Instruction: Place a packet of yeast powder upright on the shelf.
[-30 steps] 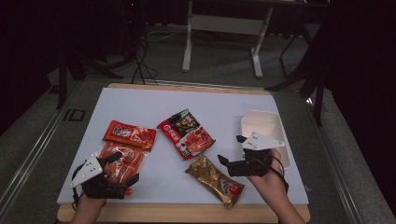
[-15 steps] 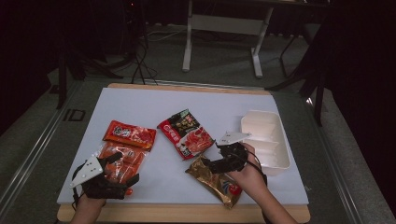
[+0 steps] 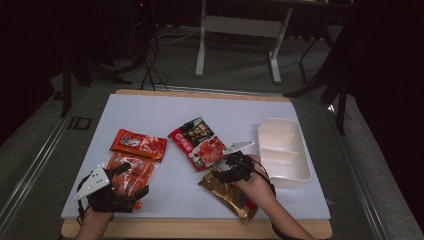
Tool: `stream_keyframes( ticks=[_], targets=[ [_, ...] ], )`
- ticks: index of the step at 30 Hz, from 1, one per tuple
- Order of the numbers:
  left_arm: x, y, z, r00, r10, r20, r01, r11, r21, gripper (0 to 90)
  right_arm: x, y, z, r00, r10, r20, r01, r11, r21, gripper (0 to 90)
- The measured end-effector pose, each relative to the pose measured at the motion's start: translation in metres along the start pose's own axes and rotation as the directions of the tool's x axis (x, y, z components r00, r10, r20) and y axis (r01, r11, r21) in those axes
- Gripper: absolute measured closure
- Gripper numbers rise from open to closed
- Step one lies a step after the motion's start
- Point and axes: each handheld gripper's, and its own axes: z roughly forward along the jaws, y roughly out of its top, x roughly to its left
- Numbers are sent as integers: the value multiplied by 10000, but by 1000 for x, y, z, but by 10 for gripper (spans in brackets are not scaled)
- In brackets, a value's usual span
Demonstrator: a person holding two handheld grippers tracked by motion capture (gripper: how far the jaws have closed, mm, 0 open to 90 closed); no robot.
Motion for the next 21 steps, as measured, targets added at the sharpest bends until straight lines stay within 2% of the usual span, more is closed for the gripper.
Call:
stream_keyframes(
  ticks=[10,15,21],
  targets=[
    [1,0,0,10000,-66,40,66,10000,21,0,-5,-5,30,9996,292,-52,-287,9960,850,345],
    [1,0,1,10000,-62,35,62,10000,42,0,-2,-7,39,9998,138,-117,-124,9939,1096,382],
    [1,-1,1,10000,-18,43,17,9999,119,0,9,-7,40,9984,-518,232,484,9907,1268,473]
  ],
)
